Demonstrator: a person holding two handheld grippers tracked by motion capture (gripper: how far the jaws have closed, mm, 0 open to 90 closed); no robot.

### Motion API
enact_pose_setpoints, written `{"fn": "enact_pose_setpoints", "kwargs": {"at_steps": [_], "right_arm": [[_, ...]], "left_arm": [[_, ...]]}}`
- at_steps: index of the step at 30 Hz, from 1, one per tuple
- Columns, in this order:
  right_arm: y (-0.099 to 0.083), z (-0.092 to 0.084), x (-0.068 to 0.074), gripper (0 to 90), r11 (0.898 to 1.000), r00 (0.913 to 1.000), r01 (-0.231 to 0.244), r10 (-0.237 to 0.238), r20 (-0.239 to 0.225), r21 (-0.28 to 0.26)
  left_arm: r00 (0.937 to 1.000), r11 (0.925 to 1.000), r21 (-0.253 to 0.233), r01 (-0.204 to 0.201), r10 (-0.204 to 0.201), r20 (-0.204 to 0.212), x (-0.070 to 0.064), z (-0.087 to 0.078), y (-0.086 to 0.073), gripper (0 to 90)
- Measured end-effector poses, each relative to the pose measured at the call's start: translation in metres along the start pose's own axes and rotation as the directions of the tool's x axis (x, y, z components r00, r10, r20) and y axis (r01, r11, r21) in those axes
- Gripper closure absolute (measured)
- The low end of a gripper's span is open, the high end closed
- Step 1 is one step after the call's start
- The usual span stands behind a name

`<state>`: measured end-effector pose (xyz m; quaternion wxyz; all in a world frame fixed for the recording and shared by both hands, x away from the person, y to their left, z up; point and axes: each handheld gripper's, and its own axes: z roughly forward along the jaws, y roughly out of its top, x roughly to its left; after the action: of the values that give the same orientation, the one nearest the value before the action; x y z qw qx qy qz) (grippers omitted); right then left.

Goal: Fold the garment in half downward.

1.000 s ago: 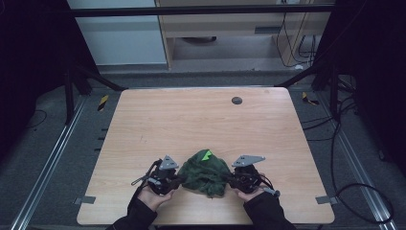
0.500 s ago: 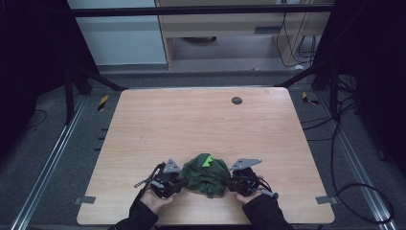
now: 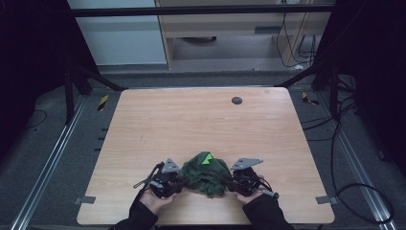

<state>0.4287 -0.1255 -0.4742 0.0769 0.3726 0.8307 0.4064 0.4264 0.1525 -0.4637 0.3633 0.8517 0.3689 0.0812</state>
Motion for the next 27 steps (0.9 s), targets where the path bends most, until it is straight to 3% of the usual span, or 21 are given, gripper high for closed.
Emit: {"fn": "enact_pose_setpoints", "kwargs": {"at_steps": [14,20,27], "right_arm": [[0.011,-0.025,-0.004,75.3,0.996,0.9999,-0.004,0.005,0.014,-0.092],[0.021,-0.031,-0.014,78.4,0.991,0.9989,-0.006,0.012,0.046,-0.132],[0.032,-0.029,-0.024,84.3,0.990,0.9970,-0.023,0.033,0.069,-0.143]], "left_arm": [[0.9987,0.9950,-0.092,0.040,-0.042,-0.027,0.012,-0.030,0.007,74.8],[0.9960,0.9903,-0.121,0.069,-0.075,-0.048,0.023,-0.036,0.014,78.8],[0.9923,0.9879,-0.141,0.064,-0.078,-0.097,0.032,-0.033,0.022,85.9]]}}
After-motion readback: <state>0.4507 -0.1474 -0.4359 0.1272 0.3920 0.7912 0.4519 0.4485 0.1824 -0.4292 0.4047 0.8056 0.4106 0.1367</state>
